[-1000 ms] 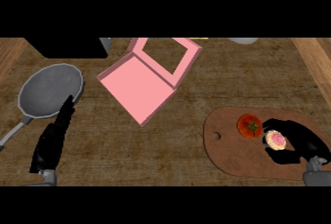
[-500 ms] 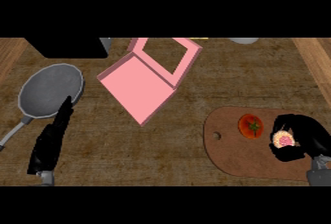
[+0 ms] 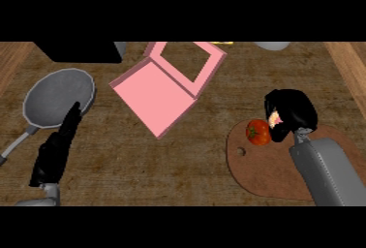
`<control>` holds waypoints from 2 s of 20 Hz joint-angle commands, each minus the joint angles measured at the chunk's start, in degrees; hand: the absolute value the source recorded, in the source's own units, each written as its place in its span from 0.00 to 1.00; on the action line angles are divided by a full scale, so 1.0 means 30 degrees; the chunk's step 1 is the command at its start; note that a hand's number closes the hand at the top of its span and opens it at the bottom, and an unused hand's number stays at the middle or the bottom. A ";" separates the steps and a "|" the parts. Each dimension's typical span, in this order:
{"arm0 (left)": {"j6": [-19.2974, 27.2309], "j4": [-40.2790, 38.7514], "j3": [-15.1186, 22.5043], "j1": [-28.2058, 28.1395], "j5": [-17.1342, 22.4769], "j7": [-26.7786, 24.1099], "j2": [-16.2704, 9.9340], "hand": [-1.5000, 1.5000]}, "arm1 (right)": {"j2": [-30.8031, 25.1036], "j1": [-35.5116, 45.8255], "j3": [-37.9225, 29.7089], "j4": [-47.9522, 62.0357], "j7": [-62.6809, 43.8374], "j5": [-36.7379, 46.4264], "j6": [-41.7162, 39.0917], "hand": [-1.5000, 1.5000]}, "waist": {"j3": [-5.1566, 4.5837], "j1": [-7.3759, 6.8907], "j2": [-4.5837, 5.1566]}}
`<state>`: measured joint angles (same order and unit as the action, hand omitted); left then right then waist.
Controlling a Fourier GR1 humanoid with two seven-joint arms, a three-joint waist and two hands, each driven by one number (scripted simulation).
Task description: Pick the cupcake from the cutting board and place it in the cardboard box
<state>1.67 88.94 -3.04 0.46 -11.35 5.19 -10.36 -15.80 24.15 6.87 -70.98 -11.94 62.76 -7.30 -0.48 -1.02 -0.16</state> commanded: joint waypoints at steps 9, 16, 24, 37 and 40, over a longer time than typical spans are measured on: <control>-0.0189 0.0328 -0.0240 -0.0599 -0.0035 0.0007 -0.0103 0.50 | 0.2980 0.2573 -0.1255 -0.3015 0.2254 -0.3619 0.0618 1.00 | 0.0170 0.0388 -0.0066; 0.0112 -0.0003 -0.0307 0.0346 -0.0234 0.0520 0.0139 0.50 | 0.4850 0.5642 -0.1649 -0.3658 0.1884 -0.5953 -0.0732 1.00 | 0.0158 0.0190 0.0038; -0.0783 -0.0385 -0.0899 0.0445 0.0357 -0.0122 -0.0369 0.50 | 0.5246 0.9884 -0.0053 0.0085 -0.0835 -0.6933 0.0982 1.00 | 0.0151 0.0007 0.0090; -0.0204 0.0007 0.0211 0.1430 -0.0660 0.0932 0.0575 0.50 | 0.5265 1.6832 0.2366 1.1464 -0.1120 -1.0892 0.4577 1.00 | 0.0139 -0.0887 0.0319; 0.0078 -0.0062 0.0723 0.0800 -0.0905 -0.0093 0.1173 0.50 | 0.5265 1.6863 0.3922 1.2896 -0.1295 -1.1933 0.5421 1.00 | 0.0128 -0.1203 0.0342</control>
<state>0.58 87.89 -2.61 3.03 -12.88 5.17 -8.80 -0.02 72.36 14.24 -38.54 -14.69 31.00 7.01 -0.07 -3.57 0.75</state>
